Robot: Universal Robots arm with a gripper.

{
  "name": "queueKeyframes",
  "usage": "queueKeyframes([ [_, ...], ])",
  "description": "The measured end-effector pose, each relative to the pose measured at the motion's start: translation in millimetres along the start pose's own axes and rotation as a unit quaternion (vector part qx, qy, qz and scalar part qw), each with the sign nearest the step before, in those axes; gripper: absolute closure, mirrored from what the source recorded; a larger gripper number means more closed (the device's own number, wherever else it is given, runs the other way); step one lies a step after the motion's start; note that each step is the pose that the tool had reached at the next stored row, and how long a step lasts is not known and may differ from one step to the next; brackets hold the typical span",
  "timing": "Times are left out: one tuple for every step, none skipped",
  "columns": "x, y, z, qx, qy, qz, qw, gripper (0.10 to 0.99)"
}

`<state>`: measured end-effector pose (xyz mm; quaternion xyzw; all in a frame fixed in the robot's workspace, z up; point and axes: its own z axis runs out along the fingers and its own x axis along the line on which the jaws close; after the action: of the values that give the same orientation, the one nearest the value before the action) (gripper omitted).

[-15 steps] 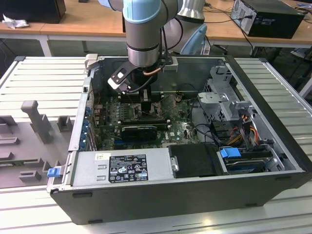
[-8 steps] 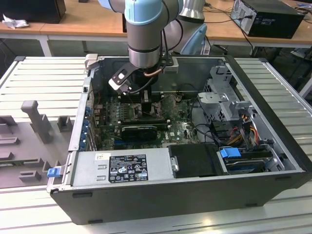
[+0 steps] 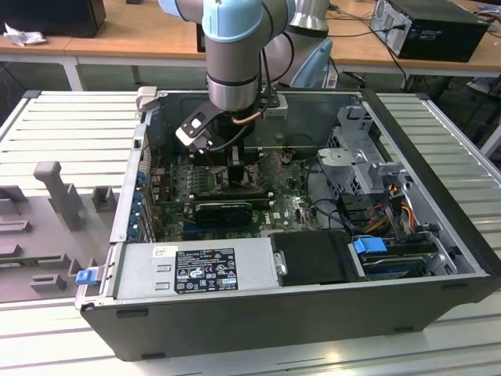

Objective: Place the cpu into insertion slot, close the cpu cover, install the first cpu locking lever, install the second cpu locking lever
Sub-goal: 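Place the cpu into insertion slot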

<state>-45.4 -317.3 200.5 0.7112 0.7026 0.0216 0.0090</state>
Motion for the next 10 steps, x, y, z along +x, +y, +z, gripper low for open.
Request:
queueKeyframes([
  [0.1, 0.0, 0.2, -0.0001, 0.0002, 0.000, 1.0000, 0.557],
  [0.3, 0.2, 0.6, -0.0004, 0.0010, 0.000, 1.0000, 0.557],
  [0.3, 0.2, 0.6, -0.0004, 0.0006, 0.000, 1.0000, 0.545],
  [0.2, 0.1, 0.5, -0.0003, 0.0005, 0.000, 1.0000, 0.482],
  [0.1, 0.1, 0.2, -0.0002, 0.0002, 0.000, 1.0000, 0.482],
  [0.0, 0.0, -0.5, 0.0000, 0.0000, 0.000, 1.0000, 0.482],
  [0.1, 0.2, -2.7, -0.0001, 0.0002, 0.000, 1.0000, 0.482],
  [0.2, 0.3, -5.5, -0.0001, 0.0002, 0.000, 1.0000, 0.482],
  [0.2, 0.4, -8.0, -0.0001, 0.0002, 0.000, 1.0000, 0.482],
  [0.2, 0.5, -8.9, -0.0001, 0.0002, 0.000, 1.0000, 0.482],
])
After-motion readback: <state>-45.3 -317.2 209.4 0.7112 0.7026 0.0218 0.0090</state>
